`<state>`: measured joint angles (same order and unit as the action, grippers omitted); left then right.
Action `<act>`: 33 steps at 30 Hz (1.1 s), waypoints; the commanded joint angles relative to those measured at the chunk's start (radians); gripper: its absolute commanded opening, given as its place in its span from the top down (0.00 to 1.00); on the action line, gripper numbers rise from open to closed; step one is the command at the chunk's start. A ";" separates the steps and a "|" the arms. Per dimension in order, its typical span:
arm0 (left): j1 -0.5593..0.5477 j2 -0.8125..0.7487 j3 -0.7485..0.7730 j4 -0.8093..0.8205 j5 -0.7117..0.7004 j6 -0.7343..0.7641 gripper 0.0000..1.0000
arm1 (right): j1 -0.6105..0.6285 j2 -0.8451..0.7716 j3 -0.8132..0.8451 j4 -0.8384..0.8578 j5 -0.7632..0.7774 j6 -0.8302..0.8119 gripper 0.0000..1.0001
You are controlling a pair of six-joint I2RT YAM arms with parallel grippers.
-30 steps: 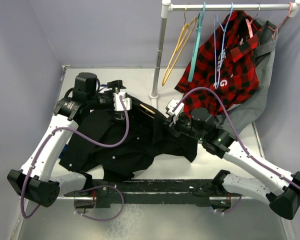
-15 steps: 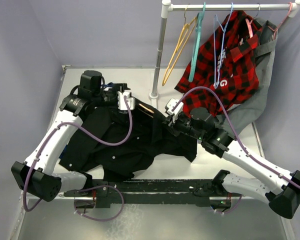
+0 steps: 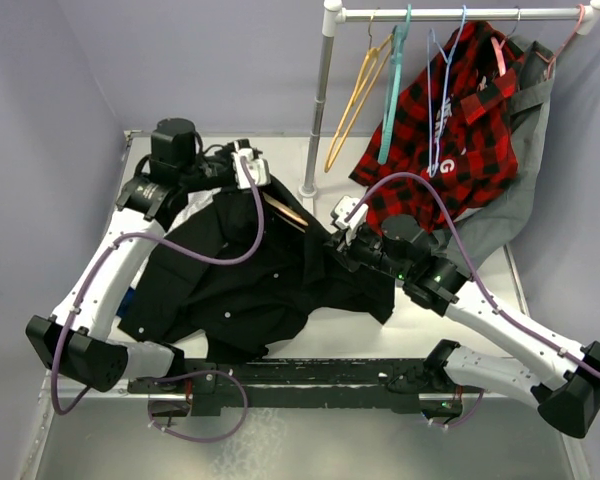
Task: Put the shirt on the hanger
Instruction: Hang the shirt on the hanger.
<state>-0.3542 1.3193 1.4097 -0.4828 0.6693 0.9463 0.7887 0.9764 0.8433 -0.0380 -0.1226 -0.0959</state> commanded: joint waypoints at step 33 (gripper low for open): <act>0.037 -0.156 -0.217 0.088 -0.134 -0.771 0.01 | -0.004 -0.041 -0.050 0.242 0.332 0.313 1.00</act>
<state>-0.2932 1.1465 1.2167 -0.5293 0.6071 0.2825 0.7891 0.9195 0.7570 0.1097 0.1223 0.1474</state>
